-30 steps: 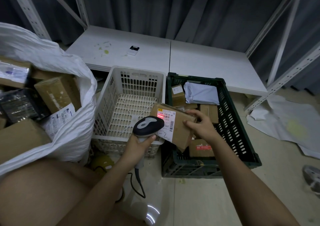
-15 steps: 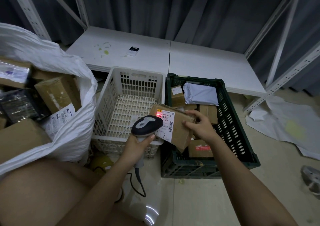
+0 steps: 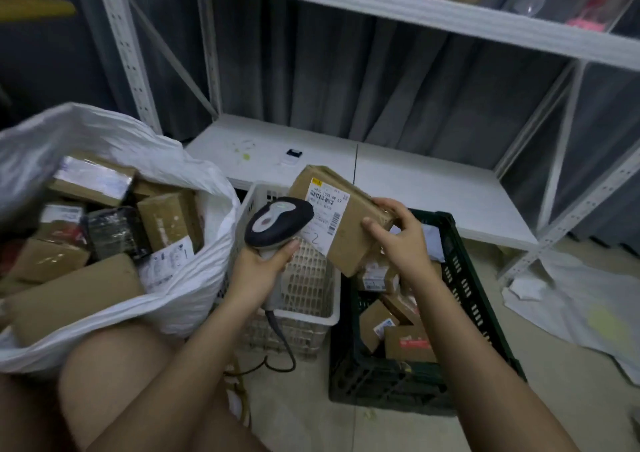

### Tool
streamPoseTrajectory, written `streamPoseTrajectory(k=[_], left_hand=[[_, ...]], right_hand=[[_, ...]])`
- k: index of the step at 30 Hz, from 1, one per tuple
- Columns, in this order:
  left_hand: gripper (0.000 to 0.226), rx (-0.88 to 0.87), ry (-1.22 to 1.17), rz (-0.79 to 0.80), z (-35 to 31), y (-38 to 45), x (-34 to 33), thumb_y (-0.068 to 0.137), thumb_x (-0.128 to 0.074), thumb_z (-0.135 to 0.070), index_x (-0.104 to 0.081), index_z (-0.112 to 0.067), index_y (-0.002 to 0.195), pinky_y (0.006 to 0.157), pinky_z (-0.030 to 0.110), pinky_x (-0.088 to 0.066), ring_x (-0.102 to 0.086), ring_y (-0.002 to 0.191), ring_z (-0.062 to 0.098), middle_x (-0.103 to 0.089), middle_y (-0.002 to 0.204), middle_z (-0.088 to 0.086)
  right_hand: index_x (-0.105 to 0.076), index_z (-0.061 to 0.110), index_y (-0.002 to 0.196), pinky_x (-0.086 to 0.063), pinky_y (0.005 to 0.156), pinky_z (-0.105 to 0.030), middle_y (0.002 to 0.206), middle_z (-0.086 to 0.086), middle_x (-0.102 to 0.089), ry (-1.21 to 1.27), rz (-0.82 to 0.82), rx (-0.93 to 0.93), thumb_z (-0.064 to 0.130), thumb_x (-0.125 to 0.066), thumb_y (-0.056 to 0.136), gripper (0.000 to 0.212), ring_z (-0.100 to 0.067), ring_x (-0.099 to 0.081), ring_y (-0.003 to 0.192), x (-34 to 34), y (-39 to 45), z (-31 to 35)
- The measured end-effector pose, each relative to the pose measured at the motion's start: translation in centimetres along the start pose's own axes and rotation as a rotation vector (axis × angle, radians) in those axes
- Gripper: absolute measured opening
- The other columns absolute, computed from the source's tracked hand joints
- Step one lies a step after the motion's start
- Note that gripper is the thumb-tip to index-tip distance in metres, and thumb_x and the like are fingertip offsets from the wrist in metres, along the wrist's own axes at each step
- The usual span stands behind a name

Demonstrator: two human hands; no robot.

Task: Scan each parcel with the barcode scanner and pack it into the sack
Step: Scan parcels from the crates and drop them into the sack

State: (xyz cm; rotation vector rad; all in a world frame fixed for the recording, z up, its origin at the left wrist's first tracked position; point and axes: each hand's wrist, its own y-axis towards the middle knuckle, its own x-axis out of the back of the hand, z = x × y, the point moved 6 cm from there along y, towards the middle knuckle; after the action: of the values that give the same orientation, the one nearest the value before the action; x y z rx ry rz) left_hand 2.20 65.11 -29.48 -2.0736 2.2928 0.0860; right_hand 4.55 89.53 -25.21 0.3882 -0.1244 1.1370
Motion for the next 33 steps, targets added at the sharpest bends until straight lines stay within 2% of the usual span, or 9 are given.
streamPoseTrajectory(k=[3,6,9,15,20,23,27,30,33], left_hand=[[0.047,-0.084,-0.036,-0.057,-4.5,-0.8,2.6,0.083,-0.072,-0.022,-0.055,-0.018,0.127,0.089,0.023,-0.051,-0.061,0.103,0.007,-0.065,0.118,-0.001],[0.042,-0.140,-0.026,-0.156,-8.4,-2.0,6.2,0.084,-0.071,-0.023,-0.059,-0.013,0.123,0.092,0.035,-0.051,-0.063,0.103,0.015,-0.067,0.115,0.004],[0.017,-0.192,-0.049,-0.260,-11.3,-3.2,10.7,0.084,-0.071,-0.023,-0.067,-0.017,0.100,0.078,0.032,-0.052,-0.066,0.080,0.003,-0.070,0.094,0.003],[0.039,-0.296,-0.077,-0.441,-14.5,-4.9,19.5,0.085,-0.071,-0.019,-0.061,-0.012,0.122,0.096,0.026,-0.048,-0.063,0.106,0.009,-0.068,0.115,0.000],[0.020,-0.237,-0.096,-0.473,-13.6,-4.6,22.5,0.087,-0.069,-0.018,-0.064,-0.015,0.106,0.063,0.009,-0.049,-0.064,0.072,-0.004,-0.068,0.093,-0.001],[0.041,-0.212,-0.070,-0.469,-12.5,-3.7,22.1,0.084,-0.072,-0.025,-0.060,-0.010,0.121,0.074,0.013,-0.050,-0.065,0.094,0.007,-0.069,0.108,0.000],[0.030,-0.153,-0.035,-0.426,-10.7,-2.1,19.4,0.083,-0.072,-0.027,-0.063,-0.017,0.110,0.090,0.031,-0.050,-0.064,0.103,0.019,-0.068,0.099,-0.006],[0.036,-0.113,-0.077,-0.361,-9.7,-1.1,16.4,0.084,-0.072,-0.025,-0.063,-0.013,0.117,0.090,0.033,-0.051,-0.064,0.105,0.020,-0.069,0.105,0.000],[0.036,-0.093,-0.100,-0.313,-8.9,-0.6,14.1,0.085,-0.071,-0.023,-0.062,-0.015,0.119,0.085,0.025,-0.051,-0.064,0.101,0.012,-0.069,0.109,-0.001]], right_hand=[[-0.063,0.024,0.117,-0.050,0.084,-0.024,0.126,-0.004,-0.055,0.020,-0.036,0.105,0.025,-0.072,0.086,0.032,-0.012,-0.052,0.110,-1.6,0.4,5.2],[-0.064,0.024,0.117,-0.049,0.082,-0.020,0.118,0.002,-0.058,0.086,-0.020,0.170,0.025,-0.071,0.087,0.031,-0.002,-0.053,0.101,-4.4,0.2,10.4],[-0.063,0.030,0.113,-0.047,0.082,-0.018,0.111,0.012,-0.060,0.139,0.073,0.226,0.025,-0.071,0.086,0.028,0.003,-0.054,0.097,-8.9,-0.1,14.4],[-0.058,0.029,0.123,-0.048,0.083,-0.022,0.127,0.000,-0.049,0.094,0.173,0.241,0.035,-0.070,0.086,0.039,-0.011,-0.055,0.105,-21.6,-0.4,17.1],[-0.063,0.020,0.122,-0.049,0.094,-0.038,0.124,-0.006,-0.062,-0.700,0.674,0.134,0.040,-0.060,0.089,0.040,-0.026,-0.059,0.110,-29.9,-1.3,11.3],[-0.069,0.014,0.112,-0.049,0.092,-0.037,0.119,-0.012,-0.065,-0.640,0.612,0.192,0.026,-0.060,0.089,0.027,-0.029,-0.060,0.108,-28.5,-0.6,11.0],[-0.066,0.026,0.120,-0.028,0.112,-0.036,0.141,-0.009,-0.047,-0.686,0.472,0.303,0.030,-0.060,0.090,0.030,-0.028,-0.034,0.135,-25.0,1.1,9.0],[-0.034,0.022,0.148,-0.025,0.113,-0.042,0.156,-0.012,-0.024,-0.675,0.374,0.126,0.047,-0.062,0.090,0.069,-0.032,-0.022,0.142,-22.2,2.1,7.4],[-0.032,0.006,0.146,-0.050,0.087,-0.037,0.143,-0.017,-0.045,-0.385,0.472,-0.244,0.047,-0.066,0.087,0.080,-0.034,-0.052,0.122,-22.4,2.2,5.1]])
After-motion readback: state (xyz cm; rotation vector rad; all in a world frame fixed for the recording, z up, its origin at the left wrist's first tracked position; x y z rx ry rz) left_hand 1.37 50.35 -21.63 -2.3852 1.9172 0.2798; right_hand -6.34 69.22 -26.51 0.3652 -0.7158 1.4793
